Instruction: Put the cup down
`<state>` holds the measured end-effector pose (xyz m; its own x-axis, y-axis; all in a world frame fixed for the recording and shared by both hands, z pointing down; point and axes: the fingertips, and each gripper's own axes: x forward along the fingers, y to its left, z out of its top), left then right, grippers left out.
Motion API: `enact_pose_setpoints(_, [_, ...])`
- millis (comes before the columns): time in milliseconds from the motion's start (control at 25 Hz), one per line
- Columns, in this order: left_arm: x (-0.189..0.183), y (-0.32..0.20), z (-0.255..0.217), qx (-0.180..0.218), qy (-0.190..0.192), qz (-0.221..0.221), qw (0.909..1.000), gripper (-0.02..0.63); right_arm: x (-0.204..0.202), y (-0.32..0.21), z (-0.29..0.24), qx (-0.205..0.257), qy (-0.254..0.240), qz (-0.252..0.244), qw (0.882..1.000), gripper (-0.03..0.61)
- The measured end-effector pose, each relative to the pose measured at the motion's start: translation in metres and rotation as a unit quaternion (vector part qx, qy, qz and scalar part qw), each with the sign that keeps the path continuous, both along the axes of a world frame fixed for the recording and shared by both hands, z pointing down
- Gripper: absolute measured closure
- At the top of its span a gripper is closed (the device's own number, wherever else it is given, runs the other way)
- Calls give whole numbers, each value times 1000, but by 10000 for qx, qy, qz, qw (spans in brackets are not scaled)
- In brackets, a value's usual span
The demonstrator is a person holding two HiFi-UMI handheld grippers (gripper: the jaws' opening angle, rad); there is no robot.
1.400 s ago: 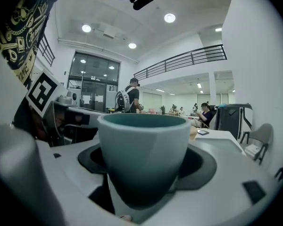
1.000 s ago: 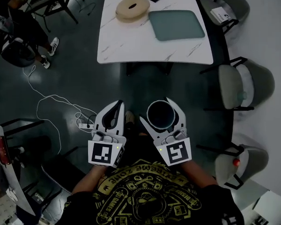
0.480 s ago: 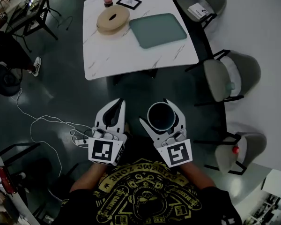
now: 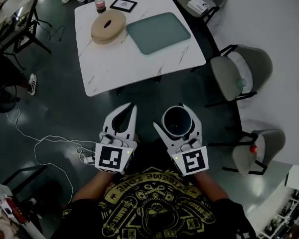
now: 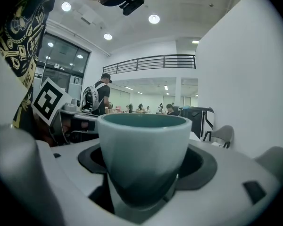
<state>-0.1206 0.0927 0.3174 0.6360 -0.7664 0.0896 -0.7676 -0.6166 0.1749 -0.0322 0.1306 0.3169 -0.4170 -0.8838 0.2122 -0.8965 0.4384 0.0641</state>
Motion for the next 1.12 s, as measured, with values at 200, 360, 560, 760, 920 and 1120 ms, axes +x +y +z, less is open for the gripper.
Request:
enact_pose_setpoints(200, [-1,-14,0,12,-49,93,9999,604,1,-14,-4,100,32,108,9999,198])
enact_pose_setpoints(360, [4,-24,-7,54,-14,86,9999,604,4,-23,-7,116,6,118,9999,198])
enact_pose_setpoints(560, [9,-35,9,-120,-180,-17,9998,604,11,-36,2,45,-28,15,10000,198])
enact_pose_setpoints(760, [27,-55,13,-125,-275,-201,9993,604,31,-59,5,67,-95,-165,9998,198])
enact_pose_setpoints(920, [47,-73,12,-172,-358,-383,9985,604,52,-81,6,54,-149,-351,9993,198])
enact_pose_setpoints(1120, [72,-96,13,-360,-498,-668,9959,604,77,-109,10,50,-253,-579,9980,198])
